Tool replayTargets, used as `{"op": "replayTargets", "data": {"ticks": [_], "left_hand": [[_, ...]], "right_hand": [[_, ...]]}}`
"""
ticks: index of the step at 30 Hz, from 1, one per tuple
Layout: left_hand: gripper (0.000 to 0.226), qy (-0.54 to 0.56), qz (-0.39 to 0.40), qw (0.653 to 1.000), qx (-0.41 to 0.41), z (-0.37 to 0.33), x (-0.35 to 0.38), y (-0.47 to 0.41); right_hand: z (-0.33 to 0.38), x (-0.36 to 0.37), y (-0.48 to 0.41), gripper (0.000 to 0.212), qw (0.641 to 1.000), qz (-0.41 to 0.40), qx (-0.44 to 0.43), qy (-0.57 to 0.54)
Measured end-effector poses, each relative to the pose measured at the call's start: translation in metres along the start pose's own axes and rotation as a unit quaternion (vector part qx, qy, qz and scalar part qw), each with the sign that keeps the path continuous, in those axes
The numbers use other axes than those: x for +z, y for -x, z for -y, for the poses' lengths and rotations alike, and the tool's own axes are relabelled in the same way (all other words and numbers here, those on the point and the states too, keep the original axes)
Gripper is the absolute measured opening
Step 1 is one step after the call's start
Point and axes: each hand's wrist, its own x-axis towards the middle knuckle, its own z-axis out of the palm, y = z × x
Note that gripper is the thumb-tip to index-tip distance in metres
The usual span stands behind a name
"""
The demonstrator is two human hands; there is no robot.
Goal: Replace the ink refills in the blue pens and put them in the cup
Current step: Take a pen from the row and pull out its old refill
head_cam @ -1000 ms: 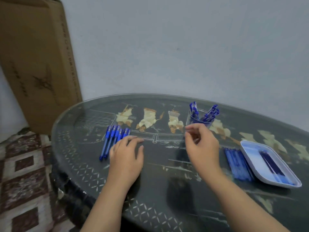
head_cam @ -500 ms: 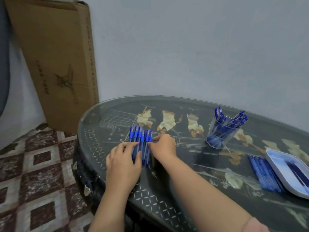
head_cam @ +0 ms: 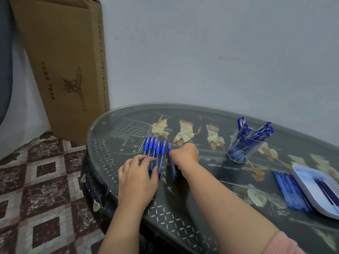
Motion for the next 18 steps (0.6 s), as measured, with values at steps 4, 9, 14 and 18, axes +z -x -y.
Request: {"op": "replayTargets", "data": {"ticks": [4,9,14,18], "left_hand": [[0.028,0.01,-0.005,1.0,-0.001,0.002,0.001,-0.002],[0.025,0.03,-0.045,0.998,0.033,-0.009,0.002,-0.002],[0.039,0.097,-0.021,0.978,0.182,-0.049,0.013,0.009],[0.037,0.148,0.046,0.946,0.285,-0.088,0.028,0.026]], "right_hand": [[-0.014,-0.021,0.005,0.022,0.999,0.003,-0.044,-0.007],[-0.059,-0.068,0.026,0.036,0.983,0.016,-0.182,0.005],[-0.118,-0.119,0.049,0.036,0.958,-0.02,-0.283,0.044],[-0.16,-0.155,0.065,0.039,0.941,-0.056,-0.332,0.036]]}}
